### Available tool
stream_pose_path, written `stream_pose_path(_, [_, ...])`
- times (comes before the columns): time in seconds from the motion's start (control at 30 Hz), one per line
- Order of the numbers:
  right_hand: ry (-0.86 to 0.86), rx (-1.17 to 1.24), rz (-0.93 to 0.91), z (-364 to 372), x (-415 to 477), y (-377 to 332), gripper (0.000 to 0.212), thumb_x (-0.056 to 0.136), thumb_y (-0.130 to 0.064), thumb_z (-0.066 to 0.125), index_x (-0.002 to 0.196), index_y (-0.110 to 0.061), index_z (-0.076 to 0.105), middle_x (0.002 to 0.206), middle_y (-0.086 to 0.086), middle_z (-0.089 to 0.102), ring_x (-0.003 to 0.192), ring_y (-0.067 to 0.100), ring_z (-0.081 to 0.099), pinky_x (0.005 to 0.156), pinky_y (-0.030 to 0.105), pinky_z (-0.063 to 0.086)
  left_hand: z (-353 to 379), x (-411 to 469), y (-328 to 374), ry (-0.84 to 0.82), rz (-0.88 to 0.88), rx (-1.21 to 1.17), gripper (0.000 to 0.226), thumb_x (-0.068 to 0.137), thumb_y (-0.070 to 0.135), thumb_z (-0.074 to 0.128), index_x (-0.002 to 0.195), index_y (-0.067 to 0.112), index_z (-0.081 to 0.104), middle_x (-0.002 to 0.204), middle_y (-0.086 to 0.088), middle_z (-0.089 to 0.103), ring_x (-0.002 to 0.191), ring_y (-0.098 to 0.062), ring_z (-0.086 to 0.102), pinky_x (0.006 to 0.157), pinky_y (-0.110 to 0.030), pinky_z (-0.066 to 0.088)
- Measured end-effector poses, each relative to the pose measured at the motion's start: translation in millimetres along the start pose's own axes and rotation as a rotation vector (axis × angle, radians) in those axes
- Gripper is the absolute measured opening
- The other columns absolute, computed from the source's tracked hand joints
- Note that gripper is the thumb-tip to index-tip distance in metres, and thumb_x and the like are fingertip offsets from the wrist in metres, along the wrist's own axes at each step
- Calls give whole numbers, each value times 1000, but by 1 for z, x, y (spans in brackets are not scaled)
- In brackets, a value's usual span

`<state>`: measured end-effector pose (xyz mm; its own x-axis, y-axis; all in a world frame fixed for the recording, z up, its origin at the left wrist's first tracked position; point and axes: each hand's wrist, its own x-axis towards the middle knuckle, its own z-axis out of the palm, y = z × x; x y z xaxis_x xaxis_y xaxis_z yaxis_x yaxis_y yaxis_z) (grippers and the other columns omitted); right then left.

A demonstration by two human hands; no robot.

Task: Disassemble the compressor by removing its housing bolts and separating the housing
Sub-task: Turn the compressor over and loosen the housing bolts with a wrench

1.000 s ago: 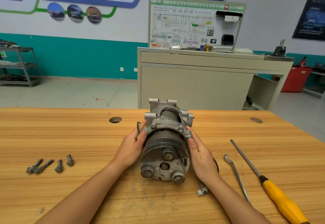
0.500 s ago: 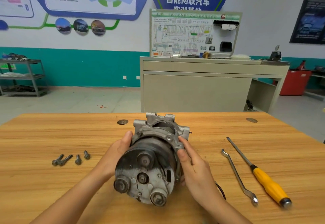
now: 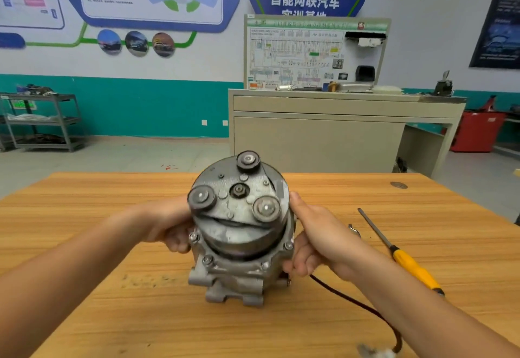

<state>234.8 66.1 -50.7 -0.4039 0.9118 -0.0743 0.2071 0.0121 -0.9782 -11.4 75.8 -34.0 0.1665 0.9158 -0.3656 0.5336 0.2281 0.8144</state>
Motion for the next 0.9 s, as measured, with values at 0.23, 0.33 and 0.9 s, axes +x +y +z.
stream_pose_path(0.23, [28, 60, 195, -22, 60, -14, 52, 93, -57, 31, 95, -10, 53, 50, 9, 61, 35, 11, 50, 35, 17, 39, -12, 33, 20, -43, -172, 17, 77, 96, 57, 18, 65, 7, 68, 48, -5, 59, 31, -8, 46, 33, -13, 28])
stream_pose_path(0.33, [35, -143, 160, -44, 66, -31, 55, 91, -60, 29, 100, -12, 55, 63, 10, 68, 47, 15, 61, 43, 20, 47, -14, 33, 22, -72, -219, 68, 92, 90, 69, 9, 78, 2, 70, 49, -6, 60, 32, -8, 47, 32, -13, 27])
stream_pose_path(0.9, [385, -134, -182, 41, -10, 54, 105, 53, -91, 39, 137, -51, -8, 147, -30, -8, 133, -8, 0, 110, 26, 13, 51, 46, 1, 521, 475, -280, 25, 100, 29, 35, 109, 46, 51, 124, 14, 53, 119, -9, 47, 104, -34, 38])
